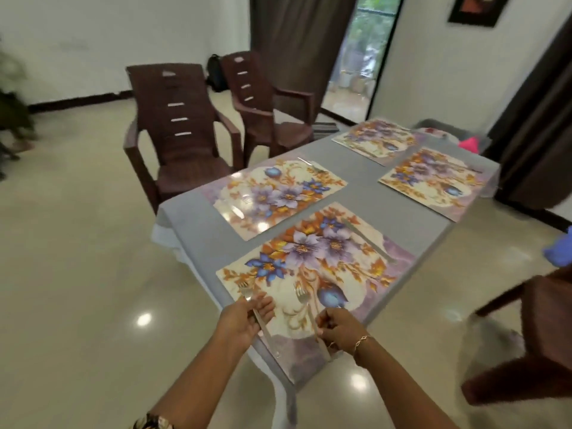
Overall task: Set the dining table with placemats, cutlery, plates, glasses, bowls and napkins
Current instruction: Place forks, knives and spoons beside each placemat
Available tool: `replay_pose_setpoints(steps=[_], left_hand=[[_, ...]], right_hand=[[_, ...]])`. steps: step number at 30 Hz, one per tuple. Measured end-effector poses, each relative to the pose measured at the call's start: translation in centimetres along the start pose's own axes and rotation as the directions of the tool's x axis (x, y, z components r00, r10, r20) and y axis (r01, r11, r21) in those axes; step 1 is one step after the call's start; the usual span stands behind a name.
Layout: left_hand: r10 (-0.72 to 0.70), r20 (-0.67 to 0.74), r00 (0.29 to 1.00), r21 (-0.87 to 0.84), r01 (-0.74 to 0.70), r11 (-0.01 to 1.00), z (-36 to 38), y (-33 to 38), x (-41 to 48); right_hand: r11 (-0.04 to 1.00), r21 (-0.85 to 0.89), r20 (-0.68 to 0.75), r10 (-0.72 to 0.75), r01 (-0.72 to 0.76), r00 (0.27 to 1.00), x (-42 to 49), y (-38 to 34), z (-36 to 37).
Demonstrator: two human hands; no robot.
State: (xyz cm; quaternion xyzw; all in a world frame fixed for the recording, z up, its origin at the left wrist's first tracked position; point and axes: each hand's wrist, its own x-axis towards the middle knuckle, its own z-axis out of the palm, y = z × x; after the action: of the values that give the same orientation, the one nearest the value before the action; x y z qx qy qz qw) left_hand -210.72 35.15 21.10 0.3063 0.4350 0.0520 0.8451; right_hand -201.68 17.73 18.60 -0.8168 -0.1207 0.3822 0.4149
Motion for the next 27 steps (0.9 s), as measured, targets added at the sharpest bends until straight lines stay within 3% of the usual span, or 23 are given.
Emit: replay_pose_setpoints(steps=[7, 11, 19, 21, 24, 27], left_hand=[[0.068, -0.147, 0.987, -0.156, -0.091, 0.984, -2.9, 2.2, 1.5], [0.096, -0.212, 0.973, -0.171, -0.133, 0.976, -3.5, 2.9, 1.9], [0.103, -0.218, 0.97, -0.178, -0.143, 0.974, -1.6, 3.2, 3.6], [0.1, -0.191, 0.977, -0.151, -0.129, 0.98, 0.0, 2.9, 4.2], [0.087, -0.126, 0.988, -0.099, -0.1, 0.99, 3.0, 2.1, 5.3], [0.082, -0.057, 0.995, -0.049, -0.085, 0.995, 7.3, 0.9, 7.0]], right_hand=[[0.979, -0.198, 0.186, -0.018, 0.056, 0.982, 5.7, -3.4, 3.0], [0.911, -0.385, 0.242, -0.057, 0.15, 0.969, 7.8, -4.7, 4.2], [0.762, -0.612, 0.208, -0.101, 0.21, 0.973, 8.9, -5.3, 3.7], [0.791, -0.574, 0.209, -0.108, 0.211, 0.972, 9.1, -5.6, 2.4], [0.932, -0.324, 0.234, -0.091, 0.166, 0.968, 9.5, -6.3, -0.4], [0.978, -0.11, 0.239, -0.148, 0.178, 0.96, 10.1, -6.7, -4.1]])
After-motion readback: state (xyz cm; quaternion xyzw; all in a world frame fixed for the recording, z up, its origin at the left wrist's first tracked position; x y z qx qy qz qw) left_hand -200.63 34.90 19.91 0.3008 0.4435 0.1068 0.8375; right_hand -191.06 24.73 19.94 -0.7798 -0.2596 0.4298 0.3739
